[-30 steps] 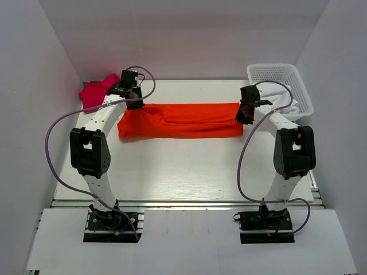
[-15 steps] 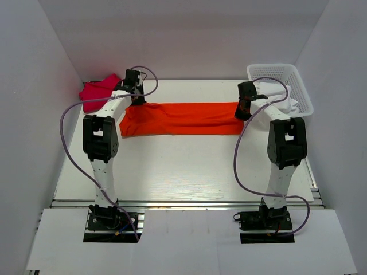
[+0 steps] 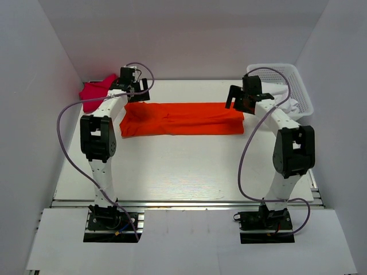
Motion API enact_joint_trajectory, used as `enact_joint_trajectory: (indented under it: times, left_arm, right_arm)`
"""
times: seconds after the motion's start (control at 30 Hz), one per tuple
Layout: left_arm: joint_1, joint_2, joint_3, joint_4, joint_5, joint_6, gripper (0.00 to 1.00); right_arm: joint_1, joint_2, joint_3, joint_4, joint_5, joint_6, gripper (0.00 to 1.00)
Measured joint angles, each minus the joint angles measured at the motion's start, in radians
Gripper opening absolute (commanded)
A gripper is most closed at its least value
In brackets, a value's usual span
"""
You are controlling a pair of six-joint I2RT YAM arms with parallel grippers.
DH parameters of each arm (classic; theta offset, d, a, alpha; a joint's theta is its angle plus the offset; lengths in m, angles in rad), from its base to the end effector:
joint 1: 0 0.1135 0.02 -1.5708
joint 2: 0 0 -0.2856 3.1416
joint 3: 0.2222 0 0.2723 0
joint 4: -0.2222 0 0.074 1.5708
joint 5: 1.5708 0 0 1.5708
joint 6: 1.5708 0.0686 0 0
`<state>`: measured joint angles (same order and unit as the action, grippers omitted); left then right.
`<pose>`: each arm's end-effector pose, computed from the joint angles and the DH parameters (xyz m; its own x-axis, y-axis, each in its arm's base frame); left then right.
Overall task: Fold and stack the t-shirts
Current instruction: Fold the other side of the tshirt into a rectangle, then rotate the tshirt 90 degrees
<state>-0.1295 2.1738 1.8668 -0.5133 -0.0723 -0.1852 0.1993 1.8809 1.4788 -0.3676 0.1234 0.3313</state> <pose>0.5465 -0.0662 0.2215 -0.7275 -0.0905 -0.6801 -0.0550 0.9958 -0.0737 0.4693 0.0862 0.2379 -0.6808 0.1918 -0.7069 0.1180 0.9812 0.1526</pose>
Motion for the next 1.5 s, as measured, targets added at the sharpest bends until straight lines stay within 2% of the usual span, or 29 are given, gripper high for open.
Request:
enact_joint_trajectory:
  times: [0.13, 0.37, 0.53, 0.9, 1.07, 1.17, 1.23, 1.37, 1.43, 1.5]
  left_arm:
    - [-0.01, -0.064, -0.112, 0.025, 0.077, -0.024, 1.0]
    - [-0.024, -0.063, -0.209, 0.037, 0.22, -0.093, 1.0]
    - [-0.024, -0.04, -0.251, 0.049, 0.245, -0.124, 1.0]
    - [-0.017, -0.013, -0.256, 0.078, 0.203, -0.138, 1.0]
    - [-0.017, 0.042, -0.175, 0.072, 0.192, -0.137, 1.0]
    - [-0.016, 0.103, -0.081, 0.071, 0.192, -0.134, 1.0]
    - [-0.016, 0.17, 0.021, 0.067, 0.203, -0.133, 1.0]
    - [-0.016, 0.355, 0.291, 0.1, 0.288, -0.134, 1.0]
    - [-0.019, 0.448, 0.413, 0.158, 0.379, -0.146, 1.0]
    - [-0.024, 0.519, 0.478, 0.253, 0.467, -0.174, 1.0]
  right_arm:
    - [0.016, -0.07, -0.024, 0.048, -0.074, -0.003, 0.9]
    - [0.038, -0.009, -0.044, 0.063, -0.179, -0.001, 0.9]
    - [0.039, 0.029, -0.09, 0.05, -0.229, 0.001, 0.9]
    - [-0.006, 0.256, 0.089, 0.082, -0.18, 0.054, 0.9]
    - [-0.028, 0.269, 0.096, 0.089, -0.199, 0.068, 0.9]
    - [-0.029, 0.238, 0.037, 0.13, -0.205, 0.077, 0.9]
    - [-0.027, 0.172, -0.071, 0.184, -0.214, 0.08, 0.9]
    - [0.01, -0.029, -0.338, 0.177, -0.259, 0.084, 0.9]
    - [0.074, -0.122, -0.445, 0.159, -0.286, 0.079, 0.9]
    - [0.192, -0.205, -0.533, 0.129, -0.326, 0.066, 0.9]
